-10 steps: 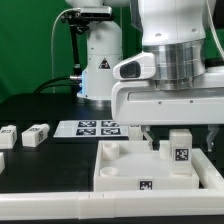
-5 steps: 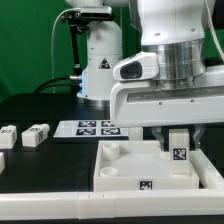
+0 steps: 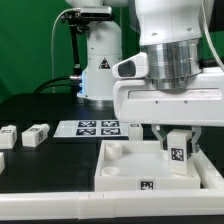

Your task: Assemble one leg

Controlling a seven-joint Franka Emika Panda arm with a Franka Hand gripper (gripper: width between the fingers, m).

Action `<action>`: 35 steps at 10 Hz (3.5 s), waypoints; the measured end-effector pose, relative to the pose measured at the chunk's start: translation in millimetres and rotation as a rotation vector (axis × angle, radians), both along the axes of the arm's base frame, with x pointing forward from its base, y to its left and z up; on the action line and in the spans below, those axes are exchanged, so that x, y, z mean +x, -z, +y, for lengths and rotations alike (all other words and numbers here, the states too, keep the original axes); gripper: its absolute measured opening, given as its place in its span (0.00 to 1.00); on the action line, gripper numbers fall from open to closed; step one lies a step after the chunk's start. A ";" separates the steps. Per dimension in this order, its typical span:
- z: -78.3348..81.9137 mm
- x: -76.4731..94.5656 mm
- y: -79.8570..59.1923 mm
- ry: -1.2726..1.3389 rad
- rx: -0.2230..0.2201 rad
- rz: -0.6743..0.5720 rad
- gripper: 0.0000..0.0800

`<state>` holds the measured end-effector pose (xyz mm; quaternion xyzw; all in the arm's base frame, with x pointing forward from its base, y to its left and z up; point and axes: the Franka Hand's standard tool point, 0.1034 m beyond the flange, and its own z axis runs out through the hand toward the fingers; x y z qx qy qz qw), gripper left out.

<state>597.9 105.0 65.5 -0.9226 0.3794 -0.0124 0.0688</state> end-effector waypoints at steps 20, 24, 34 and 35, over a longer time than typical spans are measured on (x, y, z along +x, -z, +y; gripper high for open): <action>6.1 -1.7 3.3 -0.719 -0.097 -0.063 0.81; 6.3 -1.9 3.4 -0.673 -0.092 -0.059 0.48; 17.0 -4.9 5.4 0.574 0.051 0.056 0.36; 16.8 -4.9 5.5 0.550 0.049 0.053 0.38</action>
Offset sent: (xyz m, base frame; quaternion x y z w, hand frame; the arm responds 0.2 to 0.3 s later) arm -0.0013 0.0007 -0.0002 -0.0055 0.0044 0.3412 0.9400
